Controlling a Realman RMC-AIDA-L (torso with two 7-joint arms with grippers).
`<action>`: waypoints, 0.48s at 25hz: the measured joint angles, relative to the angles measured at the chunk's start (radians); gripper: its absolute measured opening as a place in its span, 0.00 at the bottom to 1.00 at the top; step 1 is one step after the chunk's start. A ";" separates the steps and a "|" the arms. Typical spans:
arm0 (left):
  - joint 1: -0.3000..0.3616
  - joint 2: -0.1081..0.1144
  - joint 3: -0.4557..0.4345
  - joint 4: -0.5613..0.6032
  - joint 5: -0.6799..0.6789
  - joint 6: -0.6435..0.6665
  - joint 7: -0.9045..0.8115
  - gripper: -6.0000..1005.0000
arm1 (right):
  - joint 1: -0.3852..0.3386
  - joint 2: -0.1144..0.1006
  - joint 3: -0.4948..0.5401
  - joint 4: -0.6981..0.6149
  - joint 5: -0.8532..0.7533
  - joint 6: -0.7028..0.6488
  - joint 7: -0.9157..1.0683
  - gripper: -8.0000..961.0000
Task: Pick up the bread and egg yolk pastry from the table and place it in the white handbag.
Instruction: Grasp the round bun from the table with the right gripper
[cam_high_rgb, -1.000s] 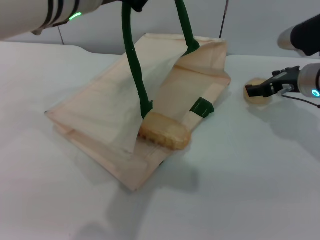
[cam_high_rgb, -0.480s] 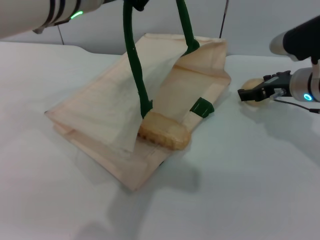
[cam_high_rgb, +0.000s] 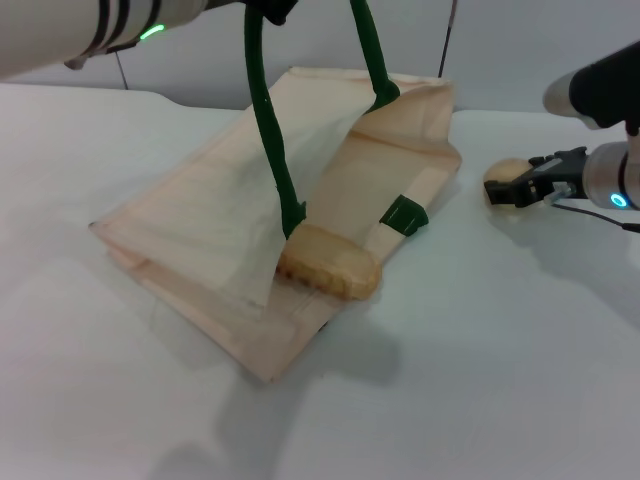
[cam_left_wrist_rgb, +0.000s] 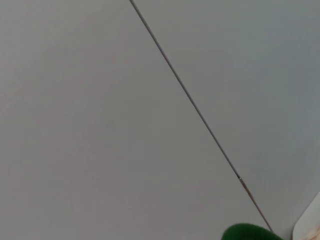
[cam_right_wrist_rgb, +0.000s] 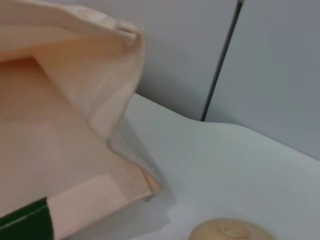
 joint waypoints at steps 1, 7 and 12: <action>0.000 0.000 0.000 0.000 0.000 0.000 0.000 0.12 | 0.001 -0.001 0.002 0.006 0.000 0.002 0.000 0.83; 0.003 0.000 0.000 -0.002 0.006 -0.001 0.000 0.12 | 0.006 -0.001 0.010 0.015 0.000 0.003 0.010 0.75; 0.005 0.000 -0.002 -0.002 0.007 -0.002 0.000 0.12 | 0.007 0.000 0.009 0.006 0.000 -0.002 0.011 0.71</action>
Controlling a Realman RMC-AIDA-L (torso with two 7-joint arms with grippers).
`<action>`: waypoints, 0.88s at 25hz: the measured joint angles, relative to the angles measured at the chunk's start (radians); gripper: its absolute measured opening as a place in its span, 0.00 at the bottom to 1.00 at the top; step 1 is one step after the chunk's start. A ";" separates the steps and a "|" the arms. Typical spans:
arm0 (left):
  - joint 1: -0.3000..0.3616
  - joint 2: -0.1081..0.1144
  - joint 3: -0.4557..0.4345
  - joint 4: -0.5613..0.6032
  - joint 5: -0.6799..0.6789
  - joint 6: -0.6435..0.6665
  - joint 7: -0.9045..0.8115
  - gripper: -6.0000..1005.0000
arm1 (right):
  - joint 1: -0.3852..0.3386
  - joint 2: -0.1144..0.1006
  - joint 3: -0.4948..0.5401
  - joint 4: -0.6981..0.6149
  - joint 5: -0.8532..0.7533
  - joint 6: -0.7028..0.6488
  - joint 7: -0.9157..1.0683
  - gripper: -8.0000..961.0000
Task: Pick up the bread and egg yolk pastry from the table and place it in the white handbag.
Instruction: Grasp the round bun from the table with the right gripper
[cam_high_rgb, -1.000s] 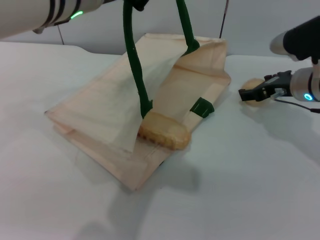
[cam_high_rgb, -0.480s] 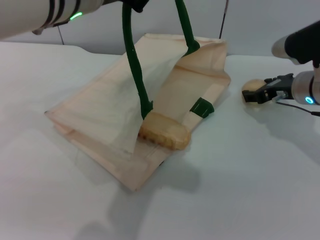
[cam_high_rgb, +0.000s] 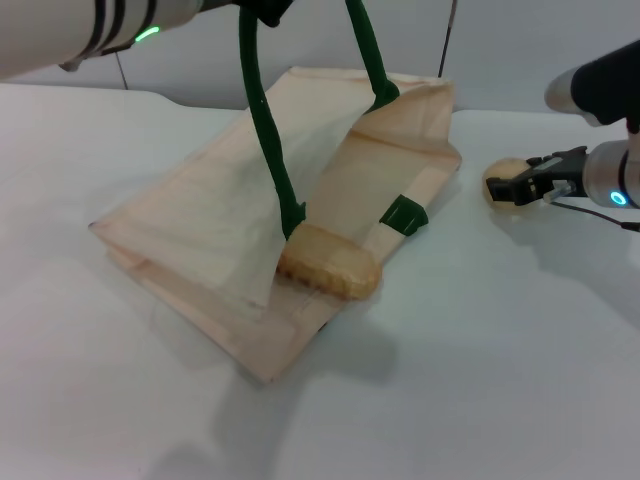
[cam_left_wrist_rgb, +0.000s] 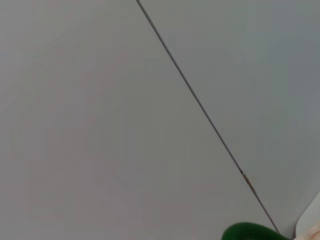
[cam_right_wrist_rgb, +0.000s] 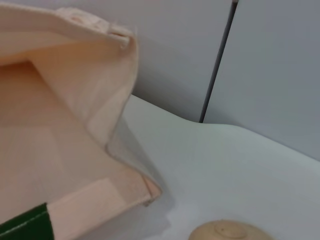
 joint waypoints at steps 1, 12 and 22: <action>0.000 0.000 -0.001 0.000 0.000 0.000 0.000 0.12 | 0.001 0.000 0.000 0.000 0.000 0.000 0.000 0.70; -0.001 0.000 -0.006 0.000 0.001 0.000 0.000 0.12 | 0.002 0.000 -0.002 -0.005 0.000 -0.002 0.000 0.63; 0.006 0.001 -0.010 0.000 0.003 0.000 0.001 0.12 | -0.046 0.001 0.000 -0.153 0.000 -0.089 0.002 0.55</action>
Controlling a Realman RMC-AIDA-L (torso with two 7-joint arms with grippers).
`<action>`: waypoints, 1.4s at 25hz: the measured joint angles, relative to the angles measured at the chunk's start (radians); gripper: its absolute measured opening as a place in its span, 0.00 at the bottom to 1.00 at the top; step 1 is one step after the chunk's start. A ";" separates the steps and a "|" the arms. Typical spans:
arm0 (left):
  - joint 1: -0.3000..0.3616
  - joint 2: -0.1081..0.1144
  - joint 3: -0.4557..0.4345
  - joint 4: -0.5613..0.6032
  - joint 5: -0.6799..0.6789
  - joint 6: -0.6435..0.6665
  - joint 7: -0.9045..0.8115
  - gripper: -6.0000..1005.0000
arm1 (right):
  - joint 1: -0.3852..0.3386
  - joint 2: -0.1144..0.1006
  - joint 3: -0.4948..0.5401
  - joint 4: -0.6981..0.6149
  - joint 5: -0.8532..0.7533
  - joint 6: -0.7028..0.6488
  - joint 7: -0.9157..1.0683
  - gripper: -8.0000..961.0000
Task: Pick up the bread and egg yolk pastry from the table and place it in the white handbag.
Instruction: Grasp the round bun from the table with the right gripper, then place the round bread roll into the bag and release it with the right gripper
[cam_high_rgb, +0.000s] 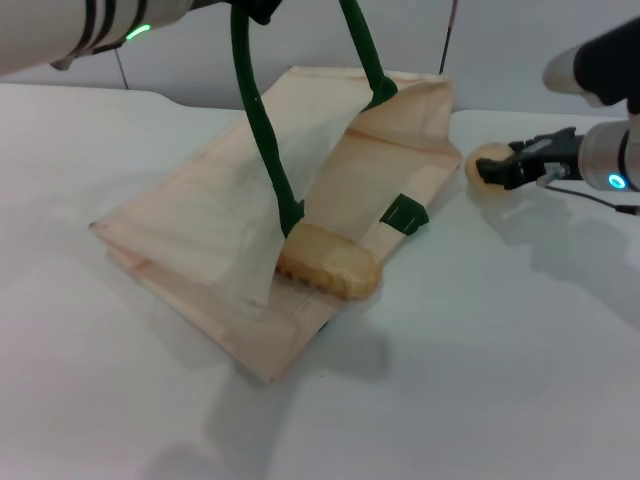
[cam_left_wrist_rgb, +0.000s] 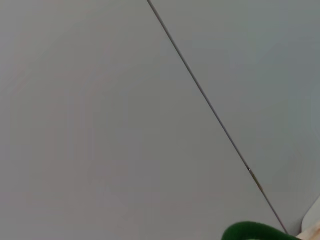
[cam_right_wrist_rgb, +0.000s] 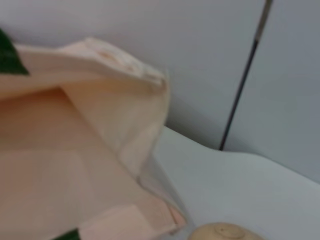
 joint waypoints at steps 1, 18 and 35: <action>0.001 0.000 -0.001 -0.001 0.000 0.000 0.000 0.12 | -0.009 0.000 0.000 -0.024 0.000 -0.014 0.001 0.54; 0.001 0.000 -0.014 -0.037 0.000 0.011 0.006 0.12 | -0.209 0.002 -0.010 -0.417 0.000 -0.273 0.055 0.45; -0.016 0.000 -0.013 -0.042 -0.005 0.020 0.001 0.12 | -0.168 0.005 -0.202 -0.460 0.130 -0.239 0.056 0.43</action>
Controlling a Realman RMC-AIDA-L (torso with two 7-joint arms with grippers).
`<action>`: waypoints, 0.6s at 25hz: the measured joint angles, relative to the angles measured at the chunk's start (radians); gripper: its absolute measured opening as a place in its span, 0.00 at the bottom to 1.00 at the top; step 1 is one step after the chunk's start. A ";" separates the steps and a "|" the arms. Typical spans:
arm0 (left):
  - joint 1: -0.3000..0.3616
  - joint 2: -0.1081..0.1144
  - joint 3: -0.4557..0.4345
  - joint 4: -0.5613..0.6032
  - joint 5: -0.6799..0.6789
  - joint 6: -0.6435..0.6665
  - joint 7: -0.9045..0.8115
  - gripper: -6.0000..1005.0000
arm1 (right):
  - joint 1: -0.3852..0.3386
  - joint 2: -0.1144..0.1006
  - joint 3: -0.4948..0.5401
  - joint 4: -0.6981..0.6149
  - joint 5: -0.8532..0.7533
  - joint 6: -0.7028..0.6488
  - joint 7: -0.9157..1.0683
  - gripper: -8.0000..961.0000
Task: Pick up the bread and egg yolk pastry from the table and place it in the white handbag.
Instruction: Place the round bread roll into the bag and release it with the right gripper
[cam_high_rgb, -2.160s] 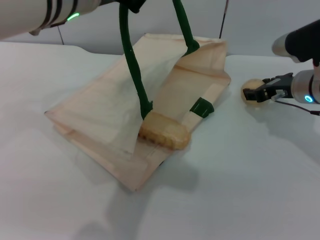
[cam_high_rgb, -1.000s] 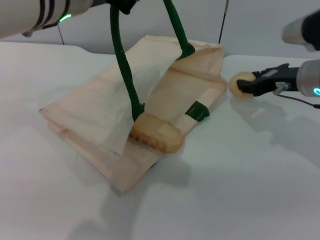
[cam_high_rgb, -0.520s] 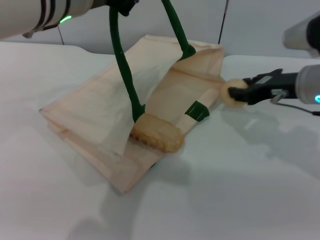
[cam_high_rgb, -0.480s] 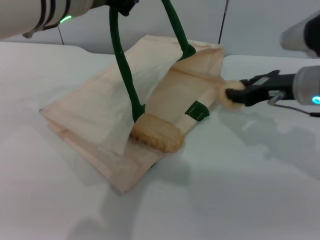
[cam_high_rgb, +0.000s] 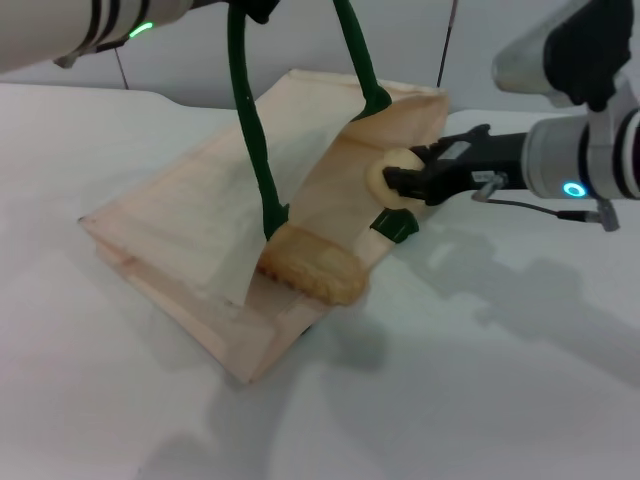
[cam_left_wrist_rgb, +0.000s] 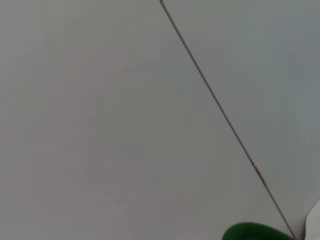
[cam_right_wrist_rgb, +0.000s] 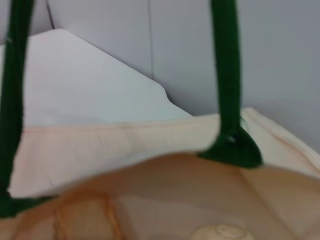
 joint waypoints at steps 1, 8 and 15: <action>0.000 0.000 0.001 0.000 -0.001 0.001 0.000 0.12 | 0.006 0.000 -0.007 0.002 0.001 0.007 -0.001 0.43; -0.011 -0.001 0.023 0.006 -0.005 0.002 -0.002 0.12 | 0.064 0.001 -0.053 0.050 0.016 0.069 -0.005 0.43; -0.015 -0.001 0.038 0.024 -0.006 0.003 -0.004 0.12 | 0.104 0.000 -0.075 0.131 0.111 0.121 -0.086 0.42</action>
